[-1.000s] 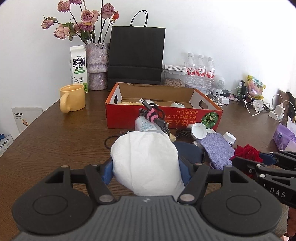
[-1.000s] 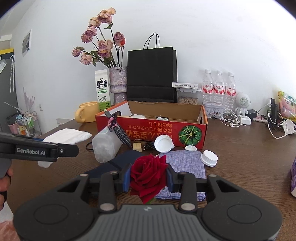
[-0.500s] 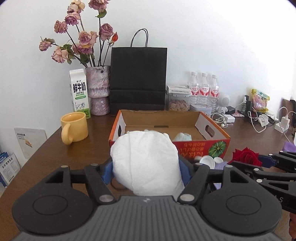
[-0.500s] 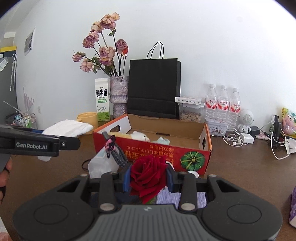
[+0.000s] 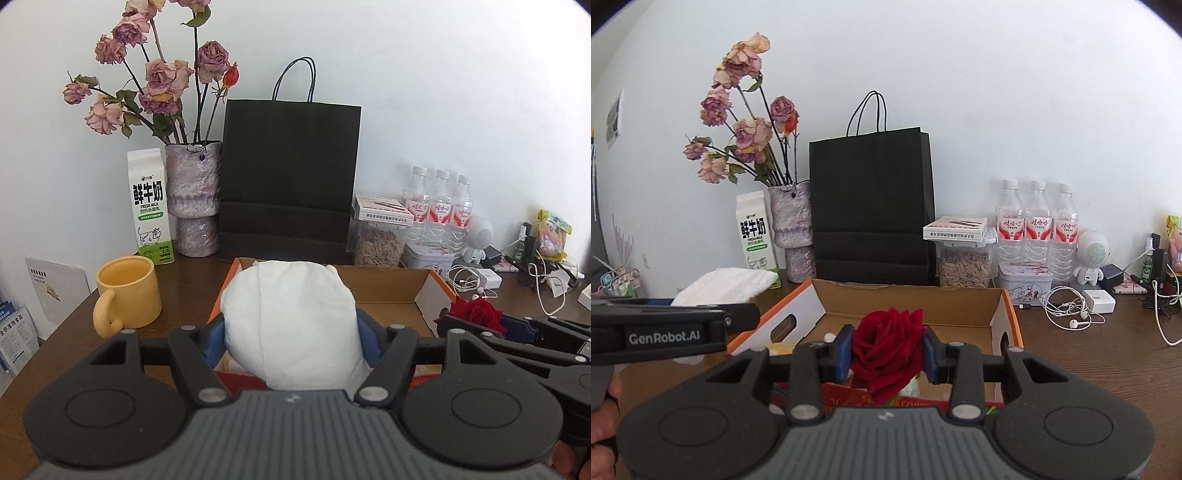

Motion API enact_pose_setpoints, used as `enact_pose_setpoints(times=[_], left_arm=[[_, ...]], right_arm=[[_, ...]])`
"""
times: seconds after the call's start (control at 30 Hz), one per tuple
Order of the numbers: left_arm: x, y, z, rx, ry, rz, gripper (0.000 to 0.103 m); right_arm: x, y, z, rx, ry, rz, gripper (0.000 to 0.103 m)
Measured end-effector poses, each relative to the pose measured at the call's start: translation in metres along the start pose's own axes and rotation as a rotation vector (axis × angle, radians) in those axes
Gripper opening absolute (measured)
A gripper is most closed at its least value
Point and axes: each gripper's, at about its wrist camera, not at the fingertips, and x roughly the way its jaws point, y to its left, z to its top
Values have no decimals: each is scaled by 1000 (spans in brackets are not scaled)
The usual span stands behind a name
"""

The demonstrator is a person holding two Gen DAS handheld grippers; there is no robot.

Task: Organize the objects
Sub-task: 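Lower the cloth and rose into the red box and open both tools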

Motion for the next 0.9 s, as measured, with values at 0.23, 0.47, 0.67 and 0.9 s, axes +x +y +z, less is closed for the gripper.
enact_pose_setpoints(times=[0.23,0.47,0.67,0.9], left_arm=[[46,2,13,-38,33,24,70],[81,8,20,-97,38,40,70],[104,3,22,-76,72,30,70],[112,2,19,-60,77,15,103]], right_arm=[[51,-6,9,24,12,-20,36],[90,-10,10,51,26,-32,36],[113,-18,6,46,70,-49,36],[121,-21,1,43,113,-107,74]])
